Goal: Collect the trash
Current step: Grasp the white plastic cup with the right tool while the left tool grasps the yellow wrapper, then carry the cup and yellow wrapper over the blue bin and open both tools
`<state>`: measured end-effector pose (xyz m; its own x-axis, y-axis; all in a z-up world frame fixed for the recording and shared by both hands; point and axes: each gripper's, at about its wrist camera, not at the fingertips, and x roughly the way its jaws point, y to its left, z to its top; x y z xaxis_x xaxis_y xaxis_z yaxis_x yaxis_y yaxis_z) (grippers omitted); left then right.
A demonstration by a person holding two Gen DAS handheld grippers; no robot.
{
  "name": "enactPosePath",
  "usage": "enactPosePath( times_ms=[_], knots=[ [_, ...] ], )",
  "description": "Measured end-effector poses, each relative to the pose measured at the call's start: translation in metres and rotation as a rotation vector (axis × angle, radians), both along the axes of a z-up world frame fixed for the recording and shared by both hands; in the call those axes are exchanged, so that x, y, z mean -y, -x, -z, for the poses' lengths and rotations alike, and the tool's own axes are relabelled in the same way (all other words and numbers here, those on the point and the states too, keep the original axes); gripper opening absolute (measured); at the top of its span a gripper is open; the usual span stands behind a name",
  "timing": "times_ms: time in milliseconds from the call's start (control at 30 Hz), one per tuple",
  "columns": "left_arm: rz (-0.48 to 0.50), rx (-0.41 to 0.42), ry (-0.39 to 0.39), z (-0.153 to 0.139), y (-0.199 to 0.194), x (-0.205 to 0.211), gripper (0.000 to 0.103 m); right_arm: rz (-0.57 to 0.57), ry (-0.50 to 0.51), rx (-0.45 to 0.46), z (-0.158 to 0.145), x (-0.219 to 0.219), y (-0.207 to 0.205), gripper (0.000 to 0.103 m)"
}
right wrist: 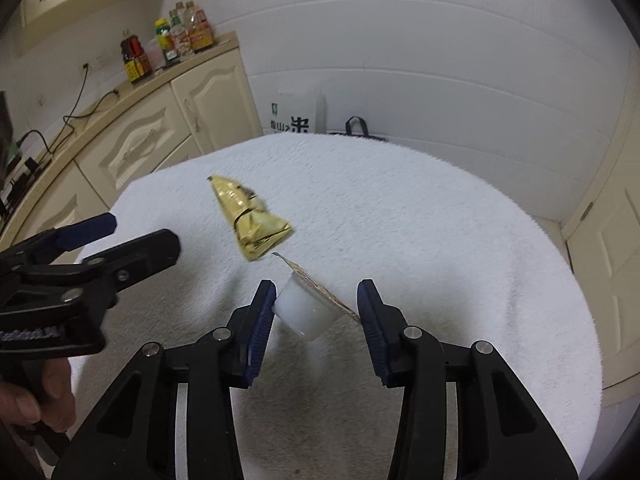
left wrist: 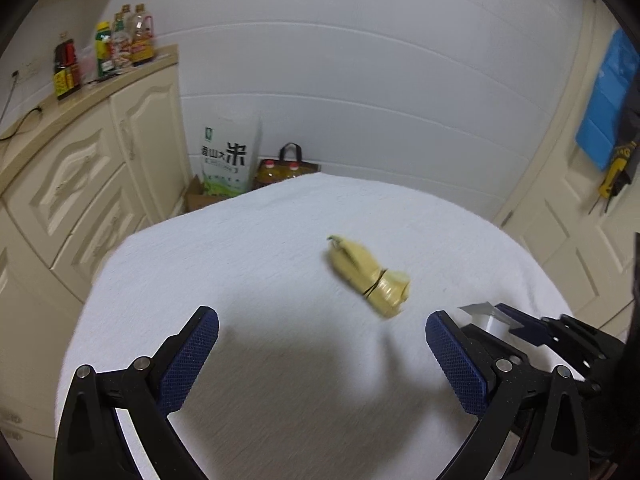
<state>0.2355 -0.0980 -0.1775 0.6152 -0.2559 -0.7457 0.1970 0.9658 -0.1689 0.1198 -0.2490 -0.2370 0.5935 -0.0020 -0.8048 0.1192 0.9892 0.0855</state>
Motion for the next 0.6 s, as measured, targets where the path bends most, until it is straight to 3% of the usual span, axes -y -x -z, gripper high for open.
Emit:
enactPosePath(
  times_ms=[300, 467, 500, 600],
  knots=[
    [0.007, -0.075, -0.020, 0.032, -0.077, 0.044, 0.100, 0.061, -0.020, 0.019, -0.003, 0.026, -0.004, 0.043],
    [0.056, -0.057, -0.021, 0.042, -0.096, 0.067, 0.061, 0.086, -0.038, 0.027, -0.004, 0.037, 0.001, 0.043],
    [0.067, -0.054, -0.016, 0.042, -0.098, 0.069, 0.056, 0.088, -0.040, 0.028, -0.005, 0.039, 0.002, 0.043],
    [0.113, -0.073, 0.035, 0.045, -0.102, 0.067, 0.053, 0.100, -0.053, 0.033, -0.007, 0.045, 0.007, 0.043]
  ],
)
